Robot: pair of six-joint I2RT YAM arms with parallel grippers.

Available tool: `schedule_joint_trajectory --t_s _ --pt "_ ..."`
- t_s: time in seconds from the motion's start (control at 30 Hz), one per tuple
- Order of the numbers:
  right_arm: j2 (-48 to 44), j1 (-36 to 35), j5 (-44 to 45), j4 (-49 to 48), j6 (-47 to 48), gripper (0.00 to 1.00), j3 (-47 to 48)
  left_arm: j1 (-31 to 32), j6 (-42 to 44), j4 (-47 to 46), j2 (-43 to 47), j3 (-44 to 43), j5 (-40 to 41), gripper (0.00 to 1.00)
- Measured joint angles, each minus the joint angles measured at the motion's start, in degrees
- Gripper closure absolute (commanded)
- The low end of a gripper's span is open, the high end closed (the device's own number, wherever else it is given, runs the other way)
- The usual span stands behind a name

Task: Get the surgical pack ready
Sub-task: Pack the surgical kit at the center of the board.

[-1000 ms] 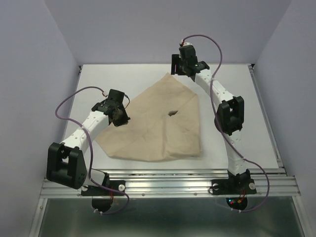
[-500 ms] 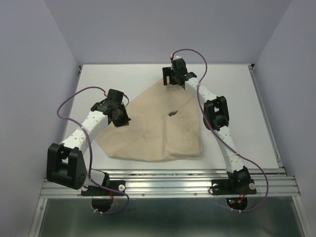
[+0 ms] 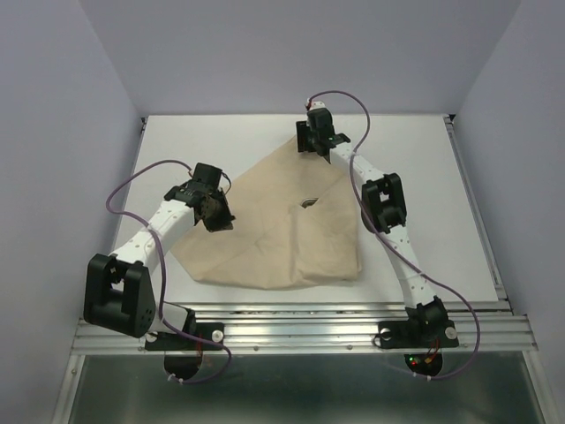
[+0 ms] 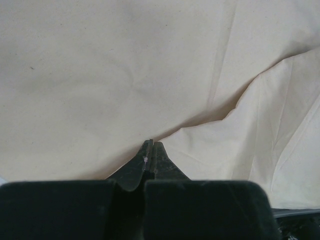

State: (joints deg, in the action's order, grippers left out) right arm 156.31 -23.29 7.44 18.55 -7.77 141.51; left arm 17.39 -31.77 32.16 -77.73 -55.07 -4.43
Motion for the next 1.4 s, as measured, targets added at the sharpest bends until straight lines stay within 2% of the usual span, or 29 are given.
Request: schedule_joint_trajectory --t_s 0.13,0.17,0.23,0.33,0.5,0.7,1.0,1.4 --pt "0.07 0.07 -0.92 -0.02 0.07 0.65 0.0 0.0 0.02 -0.26 -0.9 0.0 -0.17 1.0" --pt "0.07 0.11 -1.25 -0.02 0.07 0.78 0.0 0.0 0.0 -0.26 -1.05 0.0 -0.26 1.0" --pt "0.07 0.31 -2.16 0.0 0.09 0.9 0.0 0.0 0.02 -0.28 -1.16 0.0 -0.57 1.0" --pt "-0.07 0.35 -2.82 0.04 0.5 0.99 0.0 0.11 0.07 -0.66 -1.16 0.0 -1.46 1.0" --pt "-0.94 0.35 -2.97 0.46 0.87 0.99 -0.15 3.91 0.04 -2.71 -1.92 0.0 -3.67 1.0" --pt "-7.28 0.35 -4.04 0.72 0.87 0.99 -4.04 13.14 -0.68 -10.05 -9.94 0.37 -9.66 1.0" --pt "-20.39 0.26 -8.5 -0.04 -0.26 0.99 -13.35 14.93 -1.73 -15.28 -18.69 -0.52 -11.61 1.0" --pt "-40.04 -1.81 -11.93 -3.93 -3.98 0.99 -36.65 15.54 -1.79 -17.92 -21.59 -1.79 -10.95 1.0"
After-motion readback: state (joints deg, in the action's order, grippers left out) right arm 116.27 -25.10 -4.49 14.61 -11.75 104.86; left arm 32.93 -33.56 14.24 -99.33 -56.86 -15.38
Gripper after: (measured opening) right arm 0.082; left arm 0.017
